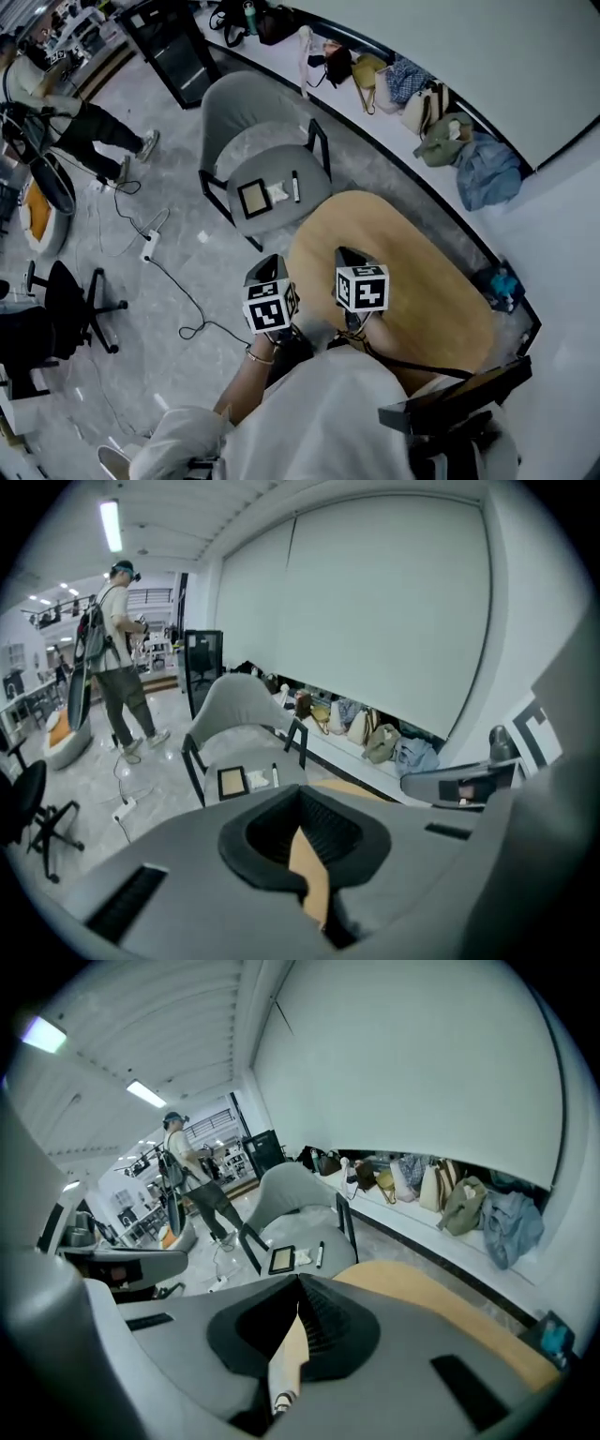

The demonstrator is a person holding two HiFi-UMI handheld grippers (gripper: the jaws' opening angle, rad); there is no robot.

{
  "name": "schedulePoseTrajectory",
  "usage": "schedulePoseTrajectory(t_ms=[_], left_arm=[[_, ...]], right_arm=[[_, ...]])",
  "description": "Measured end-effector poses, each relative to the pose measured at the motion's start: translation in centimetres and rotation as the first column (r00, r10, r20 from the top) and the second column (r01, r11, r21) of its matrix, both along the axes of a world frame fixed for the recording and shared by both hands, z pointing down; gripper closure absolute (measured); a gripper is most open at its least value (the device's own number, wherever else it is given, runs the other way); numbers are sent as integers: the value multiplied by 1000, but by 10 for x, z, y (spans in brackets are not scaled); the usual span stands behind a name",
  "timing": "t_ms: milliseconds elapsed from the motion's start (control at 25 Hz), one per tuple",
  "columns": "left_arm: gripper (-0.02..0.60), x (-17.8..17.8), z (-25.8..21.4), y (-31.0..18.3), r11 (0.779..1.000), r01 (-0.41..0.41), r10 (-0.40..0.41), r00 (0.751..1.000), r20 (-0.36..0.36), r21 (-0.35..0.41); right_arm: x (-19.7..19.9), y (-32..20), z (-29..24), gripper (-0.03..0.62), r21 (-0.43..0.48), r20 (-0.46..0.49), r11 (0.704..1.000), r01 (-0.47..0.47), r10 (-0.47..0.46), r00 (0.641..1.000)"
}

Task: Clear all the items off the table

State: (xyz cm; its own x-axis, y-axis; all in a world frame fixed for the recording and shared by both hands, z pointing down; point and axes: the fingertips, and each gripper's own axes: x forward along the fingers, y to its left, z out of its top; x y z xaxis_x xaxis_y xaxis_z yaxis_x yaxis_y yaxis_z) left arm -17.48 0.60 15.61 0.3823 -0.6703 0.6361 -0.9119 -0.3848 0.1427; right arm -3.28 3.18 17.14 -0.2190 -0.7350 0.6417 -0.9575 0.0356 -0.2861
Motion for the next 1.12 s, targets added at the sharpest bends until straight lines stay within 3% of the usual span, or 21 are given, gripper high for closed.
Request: schedulePoseTrajectory(t_ms=[160, 360, 720, 1120], left_arm=[[574, -18, -38, 22, 997, -27, 25, 999, 37, 74], [574, -22, -71, 8, 988, -52, 53, 999, -3, 147], [574, -58, -77, 5, 989, -22, 27, 999, -31, 146], [574, -81, -72, 8, 991, 26, -22, 999, -31, 132]], right_arm=[[-10, 34, -30, 569, 30, -30, 1000, -4, 4, 1000], [-16, 22, -64, 571, 111, -58, 993, -28, 34, 998], [-52, 6, -84, 571, 142, -82, 990, -4, 16, 996], [-57, 8, -85, 571, 144, -94, 989, 6, 8, 996]])
